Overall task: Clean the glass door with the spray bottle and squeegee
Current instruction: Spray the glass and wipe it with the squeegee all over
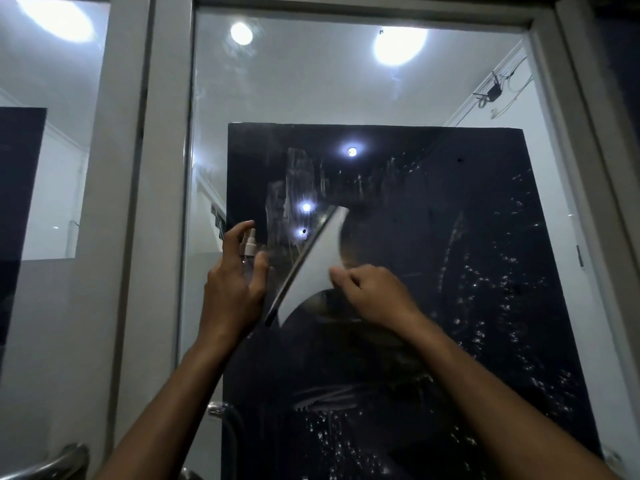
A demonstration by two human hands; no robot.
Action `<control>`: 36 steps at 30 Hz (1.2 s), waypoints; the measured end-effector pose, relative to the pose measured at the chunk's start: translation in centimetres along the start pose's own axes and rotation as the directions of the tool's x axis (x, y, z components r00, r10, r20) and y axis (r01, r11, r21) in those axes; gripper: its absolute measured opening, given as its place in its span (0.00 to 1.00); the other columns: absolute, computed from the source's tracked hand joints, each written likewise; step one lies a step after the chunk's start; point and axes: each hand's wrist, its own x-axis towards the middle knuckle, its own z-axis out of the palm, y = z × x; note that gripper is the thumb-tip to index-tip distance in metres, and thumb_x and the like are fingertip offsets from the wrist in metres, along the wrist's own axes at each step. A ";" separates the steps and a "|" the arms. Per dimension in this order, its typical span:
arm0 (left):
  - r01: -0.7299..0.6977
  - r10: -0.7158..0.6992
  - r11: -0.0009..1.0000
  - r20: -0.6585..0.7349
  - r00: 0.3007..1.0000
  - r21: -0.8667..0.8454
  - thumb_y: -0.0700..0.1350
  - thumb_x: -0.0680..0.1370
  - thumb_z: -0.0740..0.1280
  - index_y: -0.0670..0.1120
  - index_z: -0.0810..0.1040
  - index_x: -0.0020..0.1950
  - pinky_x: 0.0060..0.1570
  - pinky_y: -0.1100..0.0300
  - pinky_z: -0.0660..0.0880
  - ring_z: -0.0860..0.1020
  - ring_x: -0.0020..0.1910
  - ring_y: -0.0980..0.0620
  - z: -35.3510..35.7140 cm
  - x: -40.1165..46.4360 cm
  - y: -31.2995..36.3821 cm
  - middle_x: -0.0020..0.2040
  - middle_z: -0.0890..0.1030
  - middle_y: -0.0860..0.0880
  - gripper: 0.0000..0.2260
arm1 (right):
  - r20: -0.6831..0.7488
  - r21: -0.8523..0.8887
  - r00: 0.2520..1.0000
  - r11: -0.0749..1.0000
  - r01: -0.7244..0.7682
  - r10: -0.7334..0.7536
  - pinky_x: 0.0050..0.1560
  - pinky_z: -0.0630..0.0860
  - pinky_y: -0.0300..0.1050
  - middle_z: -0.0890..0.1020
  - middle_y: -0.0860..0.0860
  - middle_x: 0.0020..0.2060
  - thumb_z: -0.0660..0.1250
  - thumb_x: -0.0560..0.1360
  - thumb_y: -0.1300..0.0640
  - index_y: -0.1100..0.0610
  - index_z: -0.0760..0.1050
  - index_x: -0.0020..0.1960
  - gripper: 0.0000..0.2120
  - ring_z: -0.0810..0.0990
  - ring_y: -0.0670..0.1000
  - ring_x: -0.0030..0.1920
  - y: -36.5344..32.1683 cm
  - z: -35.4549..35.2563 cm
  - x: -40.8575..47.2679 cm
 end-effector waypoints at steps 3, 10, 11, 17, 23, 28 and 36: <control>0.000 0.000 1.000 0.001 1.000 0.002 0.48 0.84 0.62 0.55 0.64 0.74 0.33 0.58 0.70 0.77 0.36 0.52 0.1 -0.2 0.0 0.44 0.78 0.48 0.19 | 0.198 -0.213 0.971 0.961 0.176 -0.134 0.32 0.64 0.43 0.77 0.45 0.32 0.49 0.79 0.30 0.47 0.78 0.37 0.30 0.75 0.45 0.34 -1.9 0.6 2.9; 0.045 -0.044 0.999 0.023 0.999 -0.019 0.49 0.83 0.62 0.58 0.64 0.74 0.35 0.58 0.71 0.79 0.38 0.50 1.4 -1.6 -0.5 0.48 0.80 0.48 0.19 | 0.395 -0.303 0.917 0.951 0.065 0.063 0.38 0.66 0.46 0.77 0.43 0.40 0.47 0.76 0.25 0.42 0.79 0.47 0.29 0.76 0.47 0.41 2.6 -1.4 4.1; 0.048 -0.047 0.999 0.024 0.999 -0.021 0.49 0.83 0.62 0.59 0.64 0.73 0.35 0.58 0.70 0.78 0.38 0.51 1.8 -1.8 -0.5 0.47 0.80 0.49 0.19 | 0.396 -0.316 0.914 0.948 0.040 0.093 0.38 0.67 0.46 0.78 0.44 0.42 0.46 0.75 0.24 0.42 0.79 0.47 0.30 0.76 0.49 0.43 3.8 -2.1 3.8; 0.048 -0.047 0.998 0.019 0.999 -0.028 0.48 0.83 0.63 0.59 0.64 0.73 0.41 0.52 0.77 0.80 0.43 0.50 3.2 -2.1 0.4 0.50 0.82 0.49 0.19 | 0.404 -0.353 0.890 0.933 -0.063 0.213 0.63 0.75 0.54 0.83 0.52 0.59 0.44 0.69 0.22 0.49 0.82 0.58 0.43 0.80 0.55 0.57 9.5 -7.0 2.1; 0.025 -0.024 0.999 0.004 1.000 -0.028 0.48 0.83 0.63 0.58 0.65 0.73 0.36 0.57 0.75 0.79 0.40 0.55 3.7 -2.4 1.4 0.47 0.81 0.49 0.19 | 0.310 -0.430 0.883 0.880 -0.202 0.354 0.54 0.71 0.47 0.83 0.55 0.58 0.45 0.69 0.24 0.48 0.84 0.50 0.39 0.78 0.53 0.51 14.7 -12.4 -1.4; 0.027 -0.027 0.999 0.005 1.000 -0.033 0.48 0.83 0.63 0.58 0.65 0.73 0.41 0.53 0.75 0.80 0.42 0.50 4.0 -2.1 2.4 0.50 0.81 0.50 0.19 | 0.187 -0.295 0.931 0.922 -0.251 0.314 0.49 0.74 0.49 0.83 0.46 0.37 0.49 0.70 0.25 0.43 0.82 0.34 0.31 0.82 0.53 0.45 14.1 -13.8 -2.2; 0.000 0.000 1.000 -0.010 1.000 -0.006 0.48 0.83 0.63 0.58 0.65 0.73 0.45 0.52 0.74 0.81 0.47 0.44 2.4 0.3 2.2 0.57 0.82 0.47 0.19 | 0.102 0.435 0.969 0.866 -0.247 0.226 0.26 0.68 0.40 0.72 0.47 0.23 0.57 0.84 0.45 0.54 0.73 0.36 0.22 0.69 0.45 0.20 3.5 -8.8 2.1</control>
